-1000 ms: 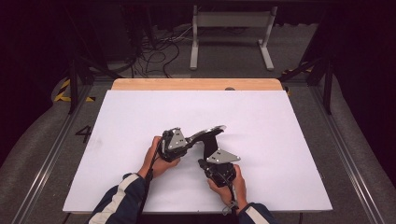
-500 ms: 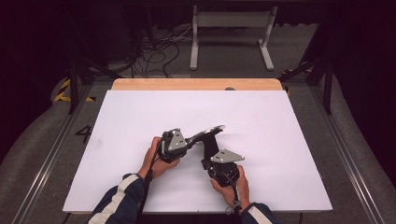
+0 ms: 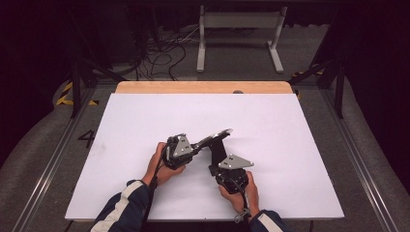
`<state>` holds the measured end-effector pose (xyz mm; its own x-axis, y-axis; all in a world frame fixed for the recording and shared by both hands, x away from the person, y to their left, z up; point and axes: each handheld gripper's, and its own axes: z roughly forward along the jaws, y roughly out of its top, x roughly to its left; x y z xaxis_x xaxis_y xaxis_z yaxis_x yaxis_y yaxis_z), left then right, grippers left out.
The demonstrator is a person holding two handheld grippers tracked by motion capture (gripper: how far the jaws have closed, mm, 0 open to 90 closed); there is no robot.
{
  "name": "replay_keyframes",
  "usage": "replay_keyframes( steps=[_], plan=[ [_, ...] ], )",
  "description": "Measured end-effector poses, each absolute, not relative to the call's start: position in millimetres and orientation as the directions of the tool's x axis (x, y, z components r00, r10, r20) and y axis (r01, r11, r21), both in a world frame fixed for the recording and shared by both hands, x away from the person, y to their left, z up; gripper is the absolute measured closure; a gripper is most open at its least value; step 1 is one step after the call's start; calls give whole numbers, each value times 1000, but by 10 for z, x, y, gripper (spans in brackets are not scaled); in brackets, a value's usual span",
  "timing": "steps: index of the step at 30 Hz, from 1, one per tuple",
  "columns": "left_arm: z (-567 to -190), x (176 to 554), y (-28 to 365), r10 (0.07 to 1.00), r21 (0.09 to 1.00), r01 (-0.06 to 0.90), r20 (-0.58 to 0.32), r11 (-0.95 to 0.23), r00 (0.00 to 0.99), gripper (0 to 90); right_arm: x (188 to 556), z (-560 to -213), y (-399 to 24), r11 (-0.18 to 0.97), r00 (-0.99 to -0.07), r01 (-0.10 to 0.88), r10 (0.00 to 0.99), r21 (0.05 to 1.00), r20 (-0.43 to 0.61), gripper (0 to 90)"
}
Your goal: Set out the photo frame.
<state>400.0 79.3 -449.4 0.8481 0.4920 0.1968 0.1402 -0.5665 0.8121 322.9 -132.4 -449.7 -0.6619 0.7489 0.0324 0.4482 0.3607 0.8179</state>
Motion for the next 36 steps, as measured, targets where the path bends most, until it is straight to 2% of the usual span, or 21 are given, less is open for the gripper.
replay_keyframes(
  steps=[5, 8, 13, 27, 36],
  plan=[
    [-4470, 4003, 805, 510, 841, 143, 173, -522, 843, 712, 3213, -4485, -1268, 370, -679, 418, 734, 830, 15, 900],
    [-4467, 4007, 808, 510, 850, 143, 161, -506, 845, 699, 3212, -4491, -1227, 376, -689, 401, 725, 835, 5, 900],
    [-4471, 4004, 794, 493, 849, 126, 172, -513, 853, 770, 3240, -4501, -1228, 372, -674, 402, 739, 837, -4, 900],
    [-4444, 3946, 808, 498, 828, 118, 209, -548, 842, 784, 3241, -4469, -1305, 365, -656, 417, 755, 833, -2, 900],
    [-4444, 3937, 798, 504, 829, 118, 212, -546, 838, 789, 3244, -4511, -1214, 366, -671, 415, 742, 833, 8, 900]
  ],
)
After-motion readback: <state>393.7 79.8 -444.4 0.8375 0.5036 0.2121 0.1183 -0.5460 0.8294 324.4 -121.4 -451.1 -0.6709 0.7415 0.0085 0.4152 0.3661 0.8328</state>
